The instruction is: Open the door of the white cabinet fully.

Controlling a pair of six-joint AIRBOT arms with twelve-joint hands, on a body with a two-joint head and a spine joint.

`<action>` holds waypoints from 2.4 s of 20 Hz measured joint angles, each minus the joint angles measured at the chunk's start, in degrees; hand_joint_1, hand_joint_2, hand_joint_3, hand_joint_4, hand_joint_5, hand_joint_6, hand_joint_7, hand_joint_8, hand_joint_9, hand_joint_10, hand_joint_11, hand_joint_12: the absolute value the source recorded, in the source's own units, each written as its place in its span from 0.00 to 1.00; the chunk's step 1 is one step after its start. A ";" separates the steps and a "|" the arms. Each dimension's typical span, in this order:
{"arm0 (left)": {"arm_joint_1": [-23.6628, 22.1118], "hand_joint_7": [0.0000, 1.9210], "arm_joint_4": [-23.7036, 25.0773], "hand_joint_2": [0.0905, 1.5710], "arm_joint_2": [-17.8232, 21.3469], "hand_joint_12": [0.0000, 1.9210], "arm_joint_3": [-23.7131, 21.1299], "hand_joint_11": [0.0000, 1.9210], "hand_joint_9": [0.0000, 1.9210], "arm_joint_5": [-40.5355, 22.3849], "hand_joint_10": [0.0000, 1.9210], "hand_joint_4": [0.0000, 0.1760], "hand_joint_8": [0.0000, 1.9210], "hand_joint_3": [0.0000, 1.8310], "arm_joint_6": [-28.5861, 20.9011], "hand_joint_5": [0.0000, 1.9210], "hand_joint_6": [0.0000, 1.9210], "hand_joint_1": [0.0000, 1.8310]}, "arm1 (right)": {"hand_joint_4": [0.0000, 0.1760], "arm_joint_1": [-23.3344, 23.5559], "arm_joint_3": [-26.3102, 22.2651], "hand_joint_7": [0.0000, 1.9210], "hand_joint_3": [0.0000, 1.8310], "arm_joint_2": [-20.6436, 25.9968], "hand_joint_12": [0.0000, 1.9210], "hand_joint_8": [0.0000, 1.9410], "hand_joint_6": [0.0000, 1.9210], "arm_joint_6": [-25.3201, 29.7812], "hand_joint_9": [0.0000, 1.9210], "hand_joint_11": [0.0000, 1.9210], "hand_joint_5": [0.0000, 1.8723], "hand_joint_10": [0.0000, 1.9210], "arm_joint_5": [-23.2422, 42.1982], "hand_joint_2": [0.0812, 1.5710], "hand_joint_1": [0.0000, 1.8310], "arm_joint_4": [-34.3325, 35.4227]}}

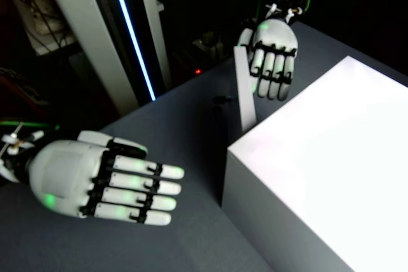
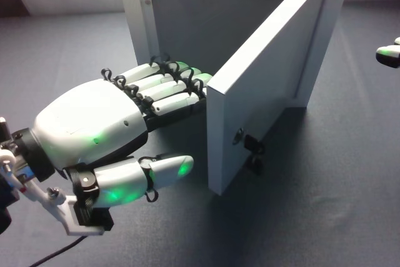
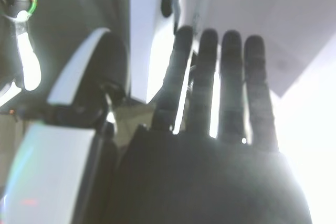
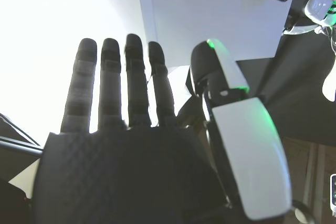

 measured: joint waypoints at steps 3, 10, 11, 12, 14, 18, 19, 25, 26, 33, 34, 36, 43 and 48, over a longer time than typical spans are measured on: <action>-0.94 0.08 1.07 0.98 -1.22 0.15 0.79 0.02 0.07 0.96 0.00 0.00 0.00 0.00 -1.22 0.12 0.00 0.13 | 0.11 0.00 0.13 0.16 0.00 -0.07 0.00 0.00 0.00 0.02 0.09 0.05 0.17 0.00 0.07 0.88 0.33 0.00; -5.05 0.12 6.60 0.97 -3.85 0.16 2.58 0.05 0.10 4.50 0.00 0.00 0.01 0.00 -3.65 0.14 0.00 0.18 | 0.20 0.00 0.50 0.17 0.00 -0.28 0.01 0.00 0.00 0.15 0.10 0.07 0.17 0.00 0.04 0.88 0.35 0.15; -5.66 0.12 7.56 0.96 -4.22 0.15 2.97 0.06 0.10 5.09 0.00 0.00 0.00 0.00 -3.82 0.14 0.00 0.21 | 0.21 0.00 0.50 0.17 0.00 -0.31 0.01 0.00 0.00 0.13 0.10 0.06 0.17 0.00 0.00 0.88 0.34 0.04; -6.16 0.11 7.96 0.95 -4.59 0.15 2.97 0.05 0.09 5.64 0.00 0.00 0.00 0.00 -4.00 0.14 0.00 0.22 | 0.19 0.00 0.57 0.16 0.00 -0.33 0.01 0.00 0.00 0.15 0.10 0.07 0.17 0.00 0.00 0.88 0.35 -0.07; -6.47 0.11 9.11 0.94 -5.18 0.15 2.97 0.06 0.10 5.95 0.00 0.00 0.00 0.00 -4.22 0.13 0.00 0.23 | 0.18 0.00 0.63 0.16 0.00 -0.33 0.01 0.00 0.00 0.15 0.09 0.06 0.18 0.00 0.02 0.88 0.36 0.02; -8.33 0.12 10.64 0.91 -6.86 0.15 4.15 0.06 0.11 7.08 0.00 0.00 0.00 0.00 -5.33 0.17 0.01 0.30 | 0.25 0.00 0.72 0.15 0.00 -0.35 0.01 0.00 0.00 0.20 0.09 0.07 0.18 0.00 0.00 0.88 0.32 -0.07; -8.68 0.13 10.86 0.91 -7.21 0.15 4.15 0.06 0.11 7.06 0.00 0.00 0.00 0.00 -5.64 0.18 0.01 0.29 | 0.25 0.00 0.74 0.14 0.00 -0.35 0.01 0.00 0.00 0.20 0.09 0.06 0.17 0.00 0.00 0.88 0.31 -0.04; -10.58 0.12 13.22 0.84 -9.49 0.13 4.59 0.06 0.11 7.28 0.00 0.00 0.00 0.00 -6.12 0.13 0.00 0.42 | 0.21 0.00 0.74 0.15 0.00 -0.44 0.02 0.00 0.00 0.37 0.09 0.07 0.17 0.00 0.07 0.87 0.36 -0.04; -10.82 0.14 13.62 0.84 -9.99 0.14 4.87 0.08 0.12 7.34 0.01 0.00 0.00 0.00 -6.14 0.12 0.00 0.40 | 0.25 0.00 0.74 0.15 0.00 -0.48 0.02 0.00 0.00 0.37 0.09 0.06 0.17 0.00 0.04 0.87 0.34 -0.07; -13.07 0.09 15.41 0.87 -12.66 0.09 5.73 0.09 0.09 8.46 0.00 0.00 0.00 0.01 -6.60 0.08 0.00 0.29 | 0.12 0.00 0.85 0.14 0.00 -0.70 0.02 0.00 0.00 0.39 0.08 0.07 0.17 0.00 0.00 0.87 0.35 -0.04; -13.29 0.08 15.41 0.89 -13.25 0.09 5.88 0.09 0.09 8.50 0.00 0.00 0.00 0.01 -6.58 0.08 0.00 0.29 | 0.12 0.00 0.85 0.14 0.00 -0.68 0.02 0.00 0.00 0.39 0.09 0.07 0.17 0.00 -0.04 0.87 0.33 0.04; -13.44 0.10 15.54 0.93 -14.34 0.10 6.23 0.11 0.11 8.44 0.00 0.00 0.00 0.01 -6.62 0.11 0.01 0.26 | 0.04 0.00 0.85 0.14 0.00 -0.70 0.03 0.00 0.00 0.42 0.09 0.07 0.17 0.00 0.04 0.87 0.32 -0.07; -12.50 0.11 14.12 0.86 -11.56 0.09 5.31 0.09 0.10 8.22 0.01 0.00 0.01 0.00 -6.64 0.09 0.01 0.35 | 0.15 0.00 0.85 0.14 0.00 -0.76 0.04 0.00 0.00 0.63 0.09 0.07 0.17 0.00 -0.02 0.88 0.34 -0.02; -9.46 0.15 12.15 0.92 -6.27 0.08 2.78 0.12 0.13 7.10 0.00 0.00 0.00 0.00 -6.54 0.18 0.00 0.28 | 0.00 0.00 0.85 0.16 0.00 -0.76 0.05 0.00 0.00 0.81 0.11 0.08 0.18 0.01 0.00 0.89 0.37 0.26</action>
